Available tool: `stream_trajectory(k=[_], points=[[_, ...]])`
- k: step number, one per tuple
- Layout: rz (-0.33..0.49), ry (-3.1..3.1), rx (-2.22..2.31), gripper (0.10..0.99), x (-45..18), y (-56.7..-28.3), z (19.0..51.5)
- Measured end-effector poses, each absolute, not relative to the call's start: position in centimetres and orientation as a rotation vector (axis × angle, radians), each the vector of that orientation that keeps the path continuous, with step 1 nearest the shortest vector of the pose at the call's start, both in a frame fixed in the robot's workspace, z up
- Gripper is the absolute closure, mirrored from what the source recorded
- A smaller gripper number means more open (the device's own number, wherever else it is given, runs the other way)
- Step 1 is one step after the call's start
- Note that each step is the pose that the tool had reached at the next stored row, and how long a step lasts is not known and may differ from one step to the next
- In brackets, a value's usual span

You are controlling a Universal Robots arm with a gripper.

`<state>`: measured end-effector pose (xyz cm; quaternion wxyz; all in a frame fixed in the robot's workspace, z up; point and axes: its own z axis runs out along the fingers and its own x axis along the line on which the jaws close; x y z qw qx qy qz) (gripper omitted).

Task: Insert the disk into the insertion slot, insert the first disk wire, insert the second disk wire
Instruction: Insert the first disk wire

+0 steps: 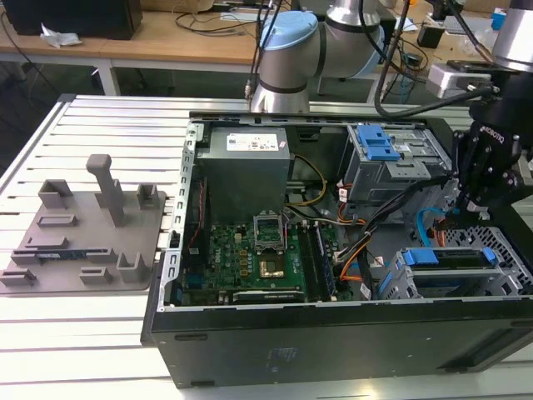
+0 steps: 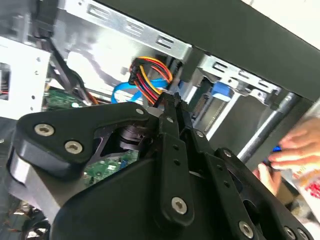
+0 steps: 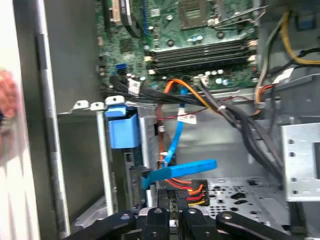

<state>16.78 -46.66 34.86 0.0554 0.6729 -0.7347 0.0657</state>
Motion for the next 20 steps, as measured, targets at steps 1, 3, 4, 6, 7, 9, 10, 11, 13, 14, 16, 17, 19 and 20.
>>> stream_trajectory(k=[1, 3, 4, 6, 7, 9, 10, 11, 13, 14, 16, 17, 19, 20], points=[[0.147, -2.255, 2.065, 0.918, 16.8, -46.9, 35.0], [0.117, -2.264, 2.074, 0.918, 16.9, -47.2, 35.2], [0.11, -2.265, 2.075, 0.918, 17.0, -47.4, 35.2], [0.098, -2.263, 2.074, 0.918, 17.2, -47.7, 35.3], [0.093, -2.262, 2.073, 0.918, 17.3, -47.8, 35.3], [0.039, -2.278, 2.089, 0.918, 17.8, -48.6, 35.3], [0.02, -2.286, 2.097, 0.918, 17.8, -48.7, 35.3], [0.004, -2.293, 2.104, 0.918, 17.8, -48.8, 35.3], [-0.02, -2.303, 2.114, 0.918, 17.8, -49.1, 35.3], [-0.031, -2.307, 2.119, 0.918, 17.8, -49.3, 35.3], [-0.04, -2.305, 2.125, 0.918, 17.8, -49.8, 35.3], [-0.042, -2.303, 2.127, 0.918, 17.8, -49.9, 35.3], [-0.042, -2.303, 2.127, 0.918, 17.8, -49.9, 35.3], [-0.042, -2.303, 2.127, 0.918, 17.8, -49.9, 35.3]])
